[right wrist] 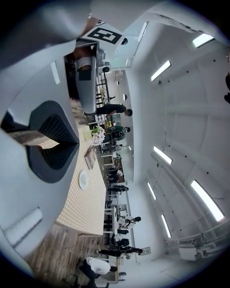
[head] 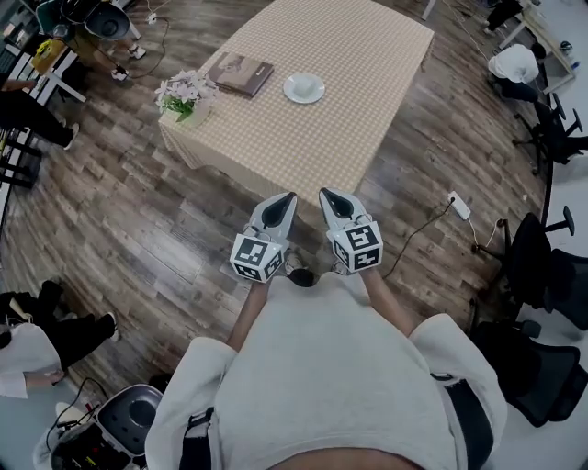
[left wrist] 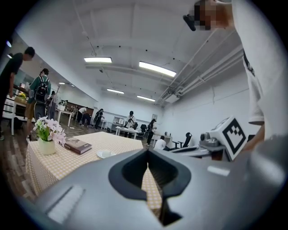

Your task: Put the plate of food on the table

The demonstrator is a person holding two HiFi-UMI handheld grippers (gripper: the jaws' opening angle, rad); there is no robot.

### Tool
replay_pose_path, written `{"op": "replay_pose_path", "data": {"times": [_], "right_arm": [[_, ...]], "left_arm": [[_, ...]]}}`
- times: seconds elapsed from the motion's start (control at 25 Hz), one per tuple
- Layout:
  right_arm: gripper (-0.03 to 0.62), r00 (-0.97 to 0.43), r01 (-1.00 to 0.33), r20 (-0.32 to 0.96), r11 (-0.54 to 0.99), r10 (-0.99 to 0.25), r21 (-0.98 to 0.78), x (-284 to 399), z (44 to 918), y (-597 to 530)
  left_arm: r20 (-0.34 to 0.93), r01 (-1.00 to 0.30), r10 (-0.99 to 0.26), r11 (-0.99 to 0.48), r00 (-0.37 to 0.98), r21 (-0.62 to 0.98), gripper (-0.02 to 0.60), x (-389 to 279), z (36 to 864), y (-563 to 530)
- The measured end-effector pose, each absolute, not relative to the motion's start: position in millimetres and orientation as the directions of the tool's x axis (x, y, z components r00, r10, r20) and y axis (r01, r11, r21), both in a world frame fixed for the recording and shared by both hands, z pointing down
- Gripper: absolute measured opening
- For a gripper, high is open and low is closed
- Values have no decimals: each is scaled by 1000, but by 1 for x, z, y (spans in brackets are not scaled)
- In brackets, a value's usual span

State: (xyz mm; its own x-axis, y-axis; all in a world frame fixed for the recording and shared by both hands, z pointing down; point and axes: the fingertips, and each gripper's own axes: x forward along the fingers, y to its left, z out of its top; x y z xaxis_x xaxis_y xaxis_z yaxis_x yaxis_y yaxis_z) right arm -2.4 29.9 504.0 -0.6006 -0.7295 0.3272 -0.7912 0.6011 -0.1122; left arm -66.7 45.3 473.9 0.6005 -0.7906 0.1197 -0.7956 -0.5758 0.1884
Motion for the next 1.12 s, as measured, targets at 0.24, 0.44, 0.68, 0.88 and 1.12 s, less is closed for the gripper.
{"op": "replay_pose_path", "data": {"times": [0.24,0.44,0.68,0.88,1.12], "right_arm": [[-2,-630,-769,319,627,-708,-127,12,501,39],[-2,-644,-758,310,637,-699,-140,29,501,44],[-2,-651,-753,312,641,-692,-149,44,502,48],[-2,-650,-753,318,641,-690,-149,43,503,43],[-2,-660,-744,310,653,-684,-143,52,501,47]], "left_arm": [[111,-807,-805,-557,583,196,9,-43,469,53],[114,-811,-808,-554,578,189,9,-19,468,62],[123,-820,-815,-542,567,187,9,-5,469,68],[123,-822,-817,-539,563,185,9,-4,468,64],[120,-828,-823,-532,555,177,9,6,467,68]]}}
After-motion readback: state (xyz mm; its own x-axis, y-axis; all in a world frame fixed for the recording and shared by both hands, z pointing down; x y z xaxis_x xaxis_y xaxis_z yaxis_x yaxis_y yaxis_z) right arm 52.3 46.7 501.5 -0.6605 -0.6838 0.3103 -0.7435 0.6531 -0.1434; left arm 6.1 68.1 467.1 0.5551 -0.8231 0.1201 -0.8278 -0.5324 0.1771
